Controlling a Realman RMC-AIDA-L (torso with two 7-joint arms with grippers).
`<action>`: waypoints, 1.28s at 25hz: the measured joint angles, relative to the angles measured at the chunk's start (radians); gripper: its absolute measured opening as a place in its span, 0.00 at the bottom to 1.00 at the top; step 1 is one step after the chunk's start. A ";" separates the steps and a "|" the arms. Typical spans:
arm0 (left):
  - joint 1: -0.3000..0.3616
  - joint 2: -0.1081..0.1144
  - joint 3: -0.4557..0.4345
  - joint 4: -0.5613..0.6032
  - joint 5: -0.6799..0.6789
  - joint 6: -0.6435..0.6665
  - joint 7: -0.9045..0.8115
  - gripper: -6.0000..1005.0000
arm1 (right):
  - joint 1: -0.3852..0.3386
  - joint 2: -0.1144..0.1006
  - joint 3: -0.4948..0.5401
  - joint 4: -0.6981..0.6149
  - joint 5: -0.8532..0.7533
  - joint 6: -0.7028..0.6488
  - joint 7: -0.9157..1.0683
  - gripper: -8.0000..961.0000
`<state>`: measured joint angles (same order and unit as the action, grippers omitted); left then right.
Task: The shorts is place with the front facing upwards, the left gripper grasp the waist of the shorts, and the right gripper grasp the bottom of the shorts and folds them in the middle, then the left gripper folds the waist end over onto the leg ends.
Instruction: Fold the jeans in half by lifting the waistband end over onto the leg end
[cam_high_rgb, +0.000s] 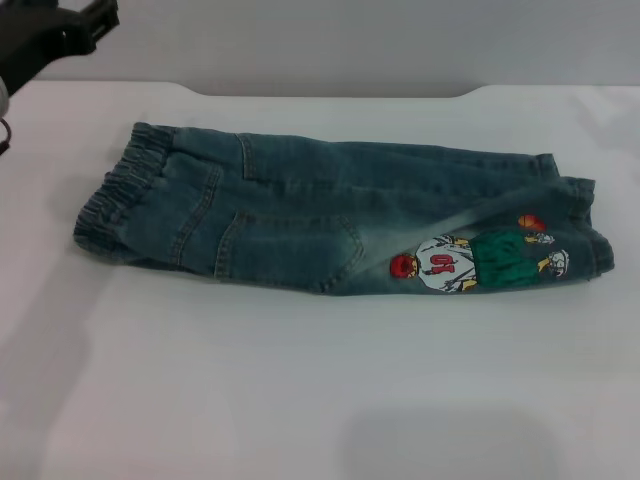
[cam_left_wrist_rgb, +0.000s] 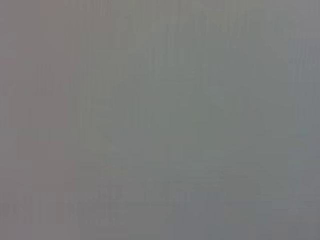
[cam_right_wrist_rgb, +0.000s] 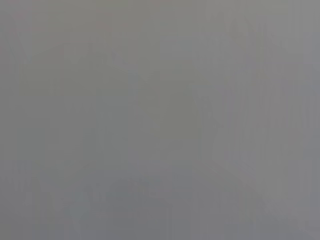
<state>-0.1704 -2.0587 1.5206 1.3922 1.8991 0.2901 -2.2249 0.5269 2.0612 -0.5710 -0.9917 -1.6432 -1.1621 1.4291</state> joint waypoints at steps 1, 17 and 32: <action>-0.005 0.000 0.003 -0.007 -0.002 -0.001 0.003 0.68 | -0.003 0.002 0.002 0.017 0.014 0.002 -0.031 0.47; -0.125 0.009 -0.209 -0.133 0.003 0.338 0.007 0.68 | 0.018 -0.047 0.035 0.147 0.076 0.031 -0.082 0.47; -0.367 0.138 -0.597 -0.356 0.439 0.973 0.011 0.68 | 0.031 -0.044 0.041 0.215 0.068 0.055 -0.090 0.47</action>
<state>-0.5379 -1.9204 0.9238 1.0358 2.3386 1.2628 -2.2142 0.5583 2.0167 -0.5302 -0.7771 -1.5751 -1.1074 1.3391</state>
